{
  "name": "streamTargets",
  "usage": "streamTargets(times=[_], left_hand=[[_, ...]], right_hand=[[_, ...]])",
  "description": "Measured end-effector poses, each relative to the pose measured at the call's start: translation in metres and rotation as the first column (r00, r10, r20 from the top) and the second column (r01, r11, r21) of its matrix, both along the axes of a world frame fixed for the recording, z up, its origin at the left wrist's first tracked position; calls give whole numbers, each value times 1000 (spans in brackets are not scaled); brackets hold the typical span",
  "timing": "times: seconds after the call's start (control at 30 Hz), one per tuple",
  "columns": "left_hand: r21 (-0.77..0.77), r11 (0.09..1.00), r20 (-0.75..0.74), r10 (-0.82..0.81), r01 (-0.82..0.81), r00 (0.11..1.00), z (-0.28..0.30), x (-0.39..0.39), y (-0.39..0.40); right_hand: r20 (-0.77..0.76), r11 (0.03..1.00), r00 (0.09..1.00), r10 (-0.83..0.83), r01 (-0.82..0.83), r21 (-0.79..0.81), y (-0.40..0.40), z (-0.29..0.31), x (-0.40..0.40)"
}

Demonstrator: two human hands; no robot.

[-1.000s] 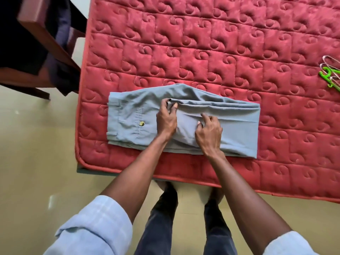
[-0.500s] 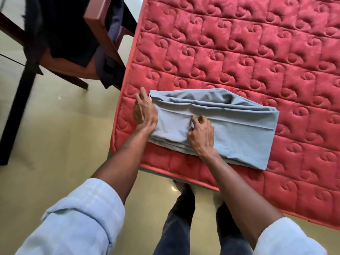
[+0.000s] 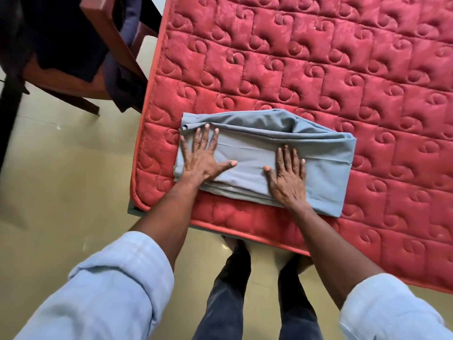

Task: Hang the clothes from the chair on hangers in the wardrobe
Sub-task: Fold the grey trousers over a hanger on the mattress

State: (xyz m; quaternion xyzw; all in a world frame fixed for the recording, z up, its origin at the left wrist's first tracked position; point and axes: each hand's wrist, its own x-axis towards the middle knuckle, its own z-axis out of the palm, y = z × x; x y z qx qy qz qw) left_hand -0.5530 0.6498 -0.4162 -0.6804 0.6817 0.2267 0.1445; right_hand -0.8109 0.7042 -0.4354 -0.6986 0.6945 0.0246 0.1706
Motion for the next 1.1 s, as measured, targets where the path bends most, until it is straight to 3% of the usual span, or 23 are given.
streamTargets(times=[0.1,0.2,0.3,0.37,0.47,0.57,0.63,0.7,0.8,0.93,1.1], left_hand=[[42,999,55,2,-4,998,1,-4,-2],[-144,990,13,1,1,1000,11,-29,0],[-351,918,-103,-233,184,967,14,-85,10],[-296,927,-147,-284,231,948,8,-128,23],[-100,975,-81,-208,200,975,-4,-165,37],[-133,982,-33,-137,131,990,-2,-178,41],[-211,963,-48,-180,166,982,2,-194,44],[-229,951,-65,-226,206,972,5,-218,49],[-122,978,-77,-179,169,981,-1,-252,55],[-113,993,-59,-38,31,998,-5,-272,61],[-123,992,-89,15,-26,996,-1,-296,78]], right_hand=[[-38,993,993,-114,114,-1,3,-1,-41],[-41,960,959,-280,280,6,0,-1,-62],[21,995,995,-96,96,-13,-2,-1,-58],[28,998,999,20,-18,-53,-1,-5,-69],[4,987,987,-161,161,-13,-1,-4,-111],[82,925,922,-378,380,-17,4,5,-147],[188,846,836,-515,531,-42,2,11,-163],[344,781,723,-599,622,51,-15,15,-175],[501,743,564,-657,599,300,-46,21,-184],[520,740,532,-668,545,394,-63,20,-193],[620,805,517,-590,442,396,-58,12,-216]])
